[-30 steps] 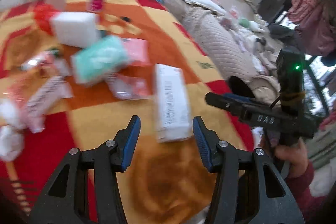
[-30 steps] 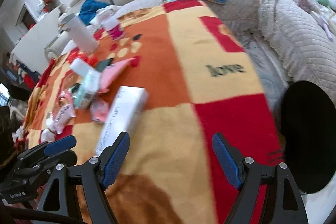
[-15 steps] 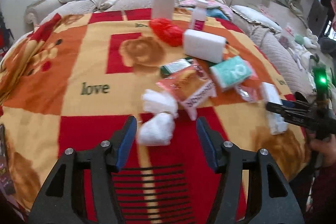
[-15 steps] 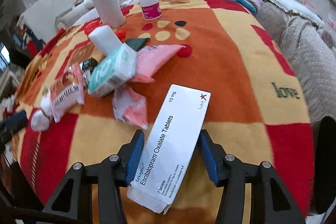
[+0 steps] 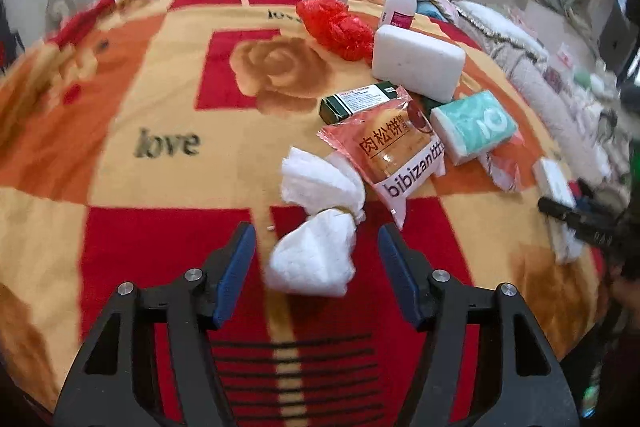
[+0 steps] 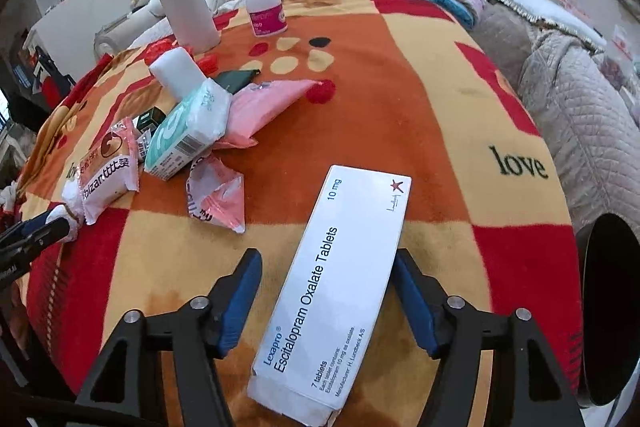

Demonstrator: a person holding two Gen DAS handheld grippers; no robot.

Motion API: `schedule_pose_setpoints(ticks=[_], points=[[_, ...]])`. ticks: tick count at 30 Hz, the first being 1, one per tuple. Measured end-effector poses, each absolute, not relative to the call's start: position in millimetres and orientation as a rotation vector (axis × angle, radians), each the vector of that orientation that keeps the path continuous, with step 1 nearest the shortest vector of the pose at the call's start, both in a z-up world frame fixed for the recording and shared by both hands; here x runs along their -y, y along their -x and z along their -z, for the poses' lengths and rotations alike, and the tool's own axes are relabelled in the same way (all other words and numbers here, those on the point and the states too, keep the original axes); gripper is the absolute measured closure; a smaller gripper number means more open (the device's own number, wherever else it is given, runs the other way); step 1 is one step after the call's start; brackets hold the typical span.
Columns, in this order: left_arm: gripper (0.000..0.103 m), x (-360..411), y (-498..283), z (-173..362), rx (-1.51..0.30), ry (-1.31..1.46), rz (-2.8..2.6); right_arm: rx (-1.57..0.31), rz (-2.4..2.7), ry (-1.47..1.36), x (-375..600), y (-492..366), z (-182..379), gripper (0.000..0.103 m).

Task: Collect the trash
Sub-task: 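Grasp the white tissue with the left tool while the right tool grasps the Escitalopram box, then carry the white tissue and Escitalopram box over the black bin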

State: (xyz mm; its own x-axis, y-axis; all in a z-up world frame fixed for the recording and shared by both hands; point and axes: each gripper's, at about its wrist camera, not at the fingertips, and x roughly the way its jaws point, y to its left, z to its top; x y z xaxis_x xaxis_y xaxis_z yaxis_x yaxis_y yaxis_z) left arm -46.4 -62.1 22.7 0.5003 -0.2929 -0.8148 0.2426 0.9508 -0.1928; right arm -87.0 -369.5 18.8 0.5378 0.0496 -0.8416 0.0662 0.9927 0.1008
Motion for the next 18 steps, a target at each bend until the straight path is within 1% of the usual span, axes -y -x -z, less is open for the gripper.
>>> schedule_pose_setpoints(ticks=[1,2,6,14,18], points=[[0.063,62,45,-20,-1.012,0.082,0.332,-0.996,0.017,-0.112,370,89,-20,0.051],[0.075,63,44,-18,-1.030,0.094,0.329,-0.990,0.011,-0.115,371,90,-21,0.054],[0.077,64,55,-23,-1.018,0.096,0.308,-0.964,-0.019,-0.153,379,101,-29,0.058],[0.077,68,94,-60,-0.931,0.111,0.335,-0.928,-0.056,-0.191,383,115,-45,0.058],[0.077,82,105,-75,-0.906,0.105,0.367,-0.910,-0.072,-0.195,382,123,-53,0.058]])
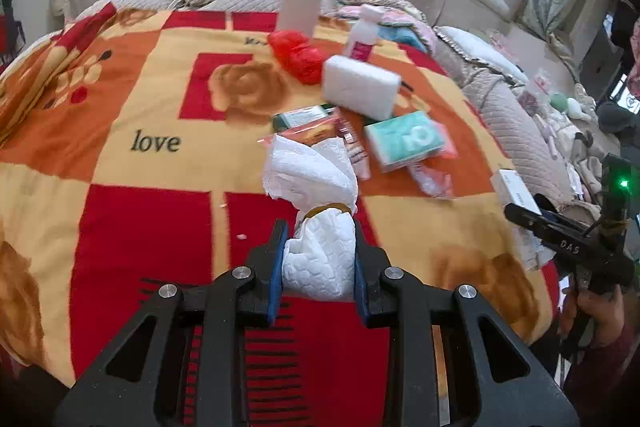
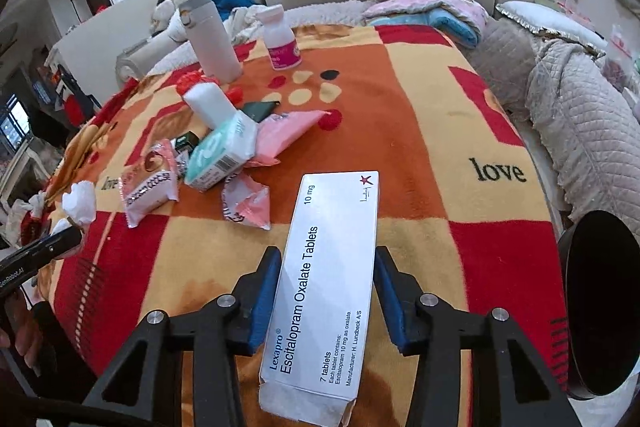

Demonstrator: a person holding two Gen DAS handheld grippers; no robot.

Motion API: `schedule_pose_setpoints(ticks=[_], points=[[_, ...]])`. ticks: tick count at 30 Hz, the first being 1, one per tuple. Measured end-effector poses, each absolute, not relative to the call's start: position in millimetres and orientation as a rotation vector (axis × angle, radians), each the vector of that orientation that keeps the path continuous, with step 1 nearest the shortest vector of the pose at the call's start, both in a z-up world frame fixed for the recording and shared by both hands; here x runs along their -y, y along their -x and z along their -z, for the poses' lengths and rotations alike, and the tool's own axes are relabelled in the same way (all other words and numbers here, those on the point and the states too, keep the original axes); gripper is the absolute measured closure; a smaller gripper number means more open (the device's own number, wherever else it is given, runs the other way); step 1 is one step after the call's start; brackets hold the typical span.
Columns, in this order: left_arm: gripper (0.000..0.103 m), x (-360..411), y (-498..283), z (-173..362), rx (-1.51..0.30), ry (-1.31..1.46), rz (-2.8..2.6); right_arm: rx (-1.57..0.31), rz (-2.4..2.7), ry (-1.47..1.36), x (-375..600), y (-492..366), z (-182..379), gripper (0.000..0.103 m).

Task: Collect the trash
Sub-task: 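Carry the white tissue and Escitalopram box over the black bin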

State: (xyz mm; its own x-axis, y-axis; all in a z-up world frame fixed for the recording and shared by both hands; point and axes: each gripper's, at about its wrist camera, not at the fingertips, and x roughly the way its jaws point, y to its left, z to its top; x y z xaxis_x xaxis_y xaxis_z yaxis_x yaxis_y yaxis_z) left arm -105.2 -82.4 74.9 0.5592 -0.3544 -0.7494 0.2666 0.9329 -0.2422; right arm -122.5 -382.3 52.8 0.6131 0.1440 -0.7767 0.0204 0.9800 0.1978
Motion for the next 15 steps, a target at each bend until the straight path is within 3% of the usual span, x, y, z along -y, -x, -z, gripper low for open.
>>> schedule_pose_setpoints(ticks=[15], points=[[0.077,192,113,-82,-0.895,0.017,0.540,-0.874,-0.014,-0.216,418,148,-68,0.058]])
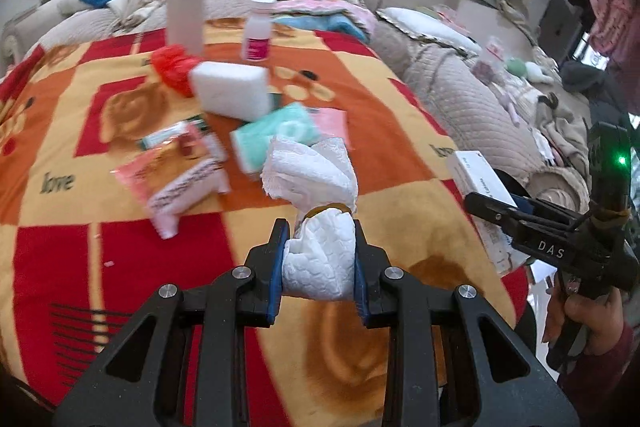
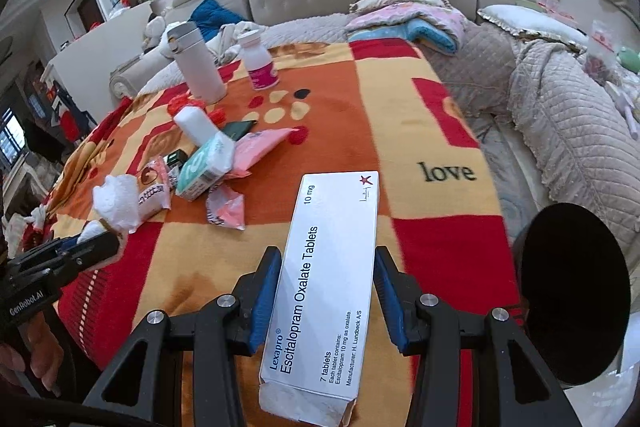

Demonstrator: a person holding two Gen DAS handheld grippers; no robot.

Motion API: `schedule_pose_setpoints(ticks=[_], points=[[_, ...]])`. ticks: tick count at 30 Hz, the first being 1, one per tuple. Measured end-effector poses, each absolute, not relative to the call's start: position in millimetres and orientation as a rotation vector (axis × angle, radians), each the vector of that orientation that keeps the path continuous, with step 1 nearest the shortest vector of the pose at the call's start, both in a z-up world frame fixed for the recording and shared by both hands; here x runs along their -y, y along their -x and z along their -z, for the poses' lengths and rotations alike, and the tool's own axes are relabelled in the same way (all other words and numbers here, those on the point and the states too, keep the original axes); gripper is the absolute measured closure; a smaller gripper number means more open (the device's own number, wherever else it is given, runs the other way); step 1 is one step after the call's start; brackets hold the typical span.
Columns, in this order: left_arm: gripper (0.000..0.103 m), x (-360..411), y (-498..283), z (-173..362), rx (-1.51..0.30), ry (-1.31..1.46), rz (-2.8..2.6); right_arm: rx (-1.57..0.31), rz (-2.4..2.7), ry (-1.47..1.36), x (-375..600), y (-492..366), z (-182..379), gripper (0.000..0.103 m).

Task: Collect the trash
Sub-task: 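Carry the white tissue and Escitalopram box over the black bin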

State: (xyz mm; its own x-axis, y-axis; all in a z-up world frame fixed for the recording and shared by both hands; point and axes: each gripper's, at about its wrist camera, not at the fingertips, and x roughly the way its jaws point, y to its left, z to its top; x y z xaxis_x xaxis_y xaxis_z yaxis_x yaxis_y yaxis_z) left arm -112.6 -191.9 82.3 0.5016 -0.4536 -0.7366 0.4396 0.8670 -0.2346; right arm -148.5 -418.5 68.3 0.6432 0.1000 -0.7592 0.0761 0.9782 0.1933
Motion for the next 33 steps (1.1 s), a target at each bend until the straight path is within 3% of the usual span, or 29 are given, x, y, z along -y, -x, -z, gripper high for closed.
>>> schedule_pose_setpoints(ticks=[33], points=[[0.077,396,116,-74,-0.961,-0.092,0.799,-0.885,0.270,-0.361,574,214,-49,0.058]])
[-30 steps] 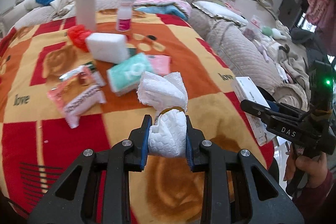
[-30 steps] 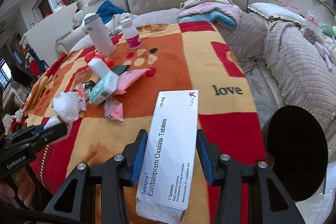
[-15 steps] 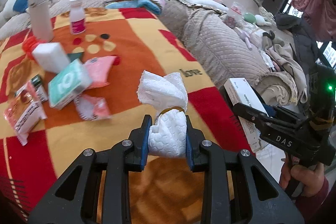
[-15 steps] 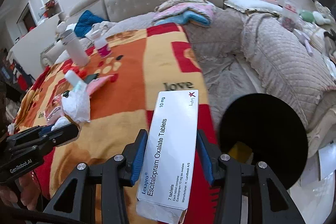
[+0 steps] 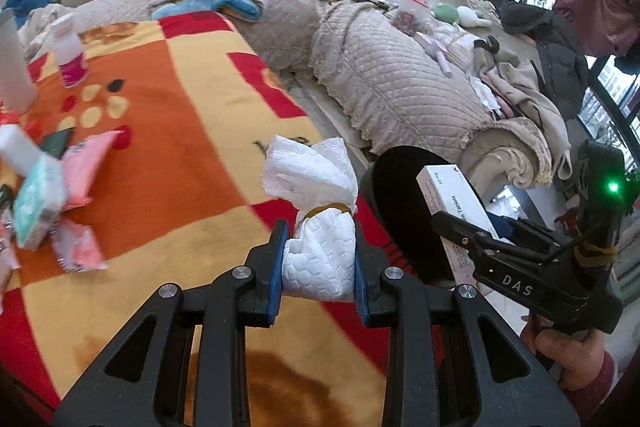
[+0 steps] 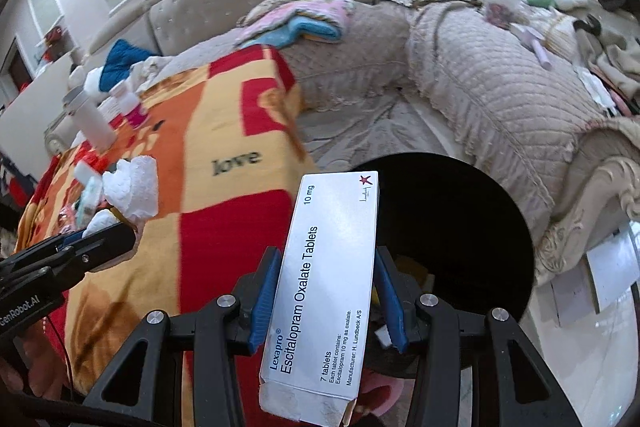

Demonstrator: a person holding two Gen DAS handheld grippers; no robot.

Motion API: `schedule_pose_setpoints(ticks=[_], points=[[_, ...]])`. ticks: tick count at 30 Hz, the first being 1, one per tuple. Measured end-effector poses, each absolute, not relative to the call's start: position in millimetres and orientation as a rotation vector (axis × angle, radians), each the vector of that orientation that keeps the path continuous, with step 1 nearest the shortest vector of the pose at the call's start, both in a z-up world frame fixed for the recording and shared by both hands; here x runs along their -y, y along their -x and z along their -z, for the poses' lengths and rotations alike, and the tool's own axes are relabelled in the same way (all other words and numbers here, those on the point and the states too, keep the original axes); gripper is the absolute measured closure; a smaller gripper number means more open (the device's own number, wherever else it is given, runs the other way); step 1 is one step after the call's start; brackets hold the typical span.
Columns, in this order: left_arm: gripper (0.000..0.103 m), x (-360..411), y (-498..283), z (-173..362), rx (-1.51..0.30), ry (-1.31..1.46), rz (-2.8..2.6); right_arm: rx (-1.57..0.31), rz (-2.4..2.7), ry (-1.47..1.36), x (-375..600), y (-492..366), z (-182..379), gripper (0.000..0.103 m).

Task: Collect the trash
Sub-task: 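Carry the white tissue and Escitalopram box over the black bin, then open both tools to drop the tissue and box into the bin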

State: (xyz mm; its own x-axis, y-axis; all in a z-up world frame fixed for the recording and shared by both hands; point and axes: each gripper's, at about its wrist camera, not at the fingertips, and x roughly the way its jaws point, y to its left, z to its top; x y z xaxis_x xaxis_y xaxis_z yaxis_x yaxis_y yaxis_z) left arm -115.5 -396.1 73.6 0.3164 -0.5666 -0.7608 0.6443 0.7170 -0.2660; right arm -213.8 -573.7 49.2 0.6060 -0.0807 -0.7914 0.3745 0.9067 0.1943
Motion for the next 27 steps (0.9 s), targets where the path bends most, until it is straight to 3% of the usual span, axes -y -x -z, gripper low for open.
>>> schedule_pose_setpoints(ticks=[27], points=[[0.077,489,122,-35,-1.019,-0.189,0.878,-0.935,0.375,-0.476,639,230,-9,0.058]])
